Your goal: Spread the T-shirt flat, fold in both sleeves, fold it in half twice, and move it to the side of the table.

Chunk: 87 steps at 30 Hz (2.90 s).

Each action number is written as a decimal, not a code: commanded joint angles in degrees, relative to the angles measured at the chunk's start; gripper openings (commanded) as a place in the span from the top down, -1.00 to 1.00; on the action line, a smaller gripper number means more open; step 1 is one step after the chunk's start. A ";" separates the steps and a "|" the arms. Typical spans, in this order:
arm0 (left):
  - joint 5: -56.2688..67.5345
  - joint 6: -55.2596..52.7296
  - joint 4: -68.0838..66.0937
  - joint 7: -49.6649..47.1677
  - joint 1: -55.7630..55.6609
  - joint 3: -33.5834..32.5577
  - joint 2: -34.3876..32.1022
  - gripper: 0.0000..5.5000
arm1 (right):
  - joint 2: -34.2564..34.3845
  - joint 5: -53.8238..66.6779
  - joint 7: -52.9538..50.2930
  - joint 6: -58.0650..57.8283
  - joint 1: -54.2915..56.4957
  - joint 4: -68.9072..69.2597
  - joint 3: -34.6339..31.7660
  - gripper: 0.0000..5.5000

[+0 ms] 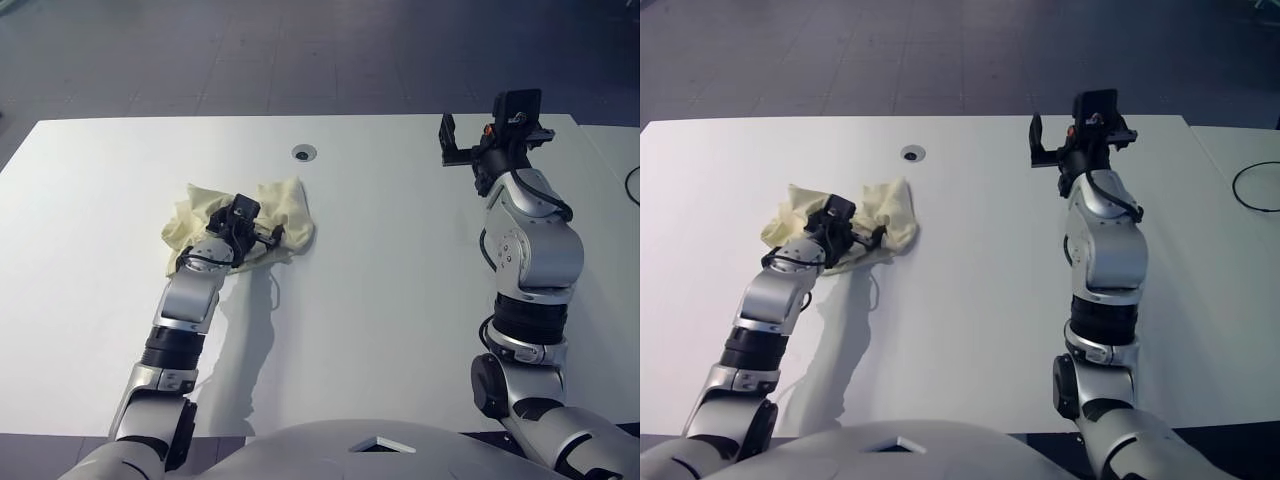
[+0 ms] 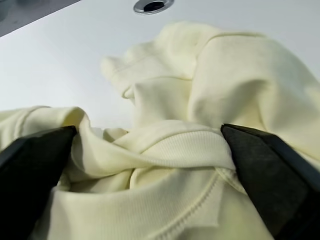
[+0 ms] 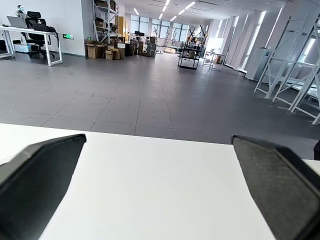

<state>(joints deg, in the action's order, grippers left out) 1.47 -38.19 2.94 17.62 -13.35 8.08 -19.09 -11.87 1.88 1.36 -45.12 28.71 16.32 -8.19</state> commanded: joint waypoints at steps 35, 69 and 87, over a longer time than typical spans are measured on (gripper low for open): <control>38.08 -43.29 31.55 4.72 -15.80 -41.25 7.24 -0.96 | -26.43 27.30 34.58 -13.82 -26.33 40.32 15.72 -0.96; 46.30 -36.95 27.06 -4.45 -16.00 -36.33 3.78 -0.96 | -33.34 -2.84 33.20 10.84 -34.85 26.18 36.84 0.40; 44.66 -29.82 22.74 4.04 -12.68 -27.19 -6.78 -0.96 | -35.10 -2.43 40.13 12.94 -29.87 25.14 29.39 0.99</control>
<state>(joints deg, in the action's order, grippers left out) 47.21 -69.11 27.39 17.31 -27.59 -22.34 -21.10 -45.14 -1.52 39.73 -32.56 -3.76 41.12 24.52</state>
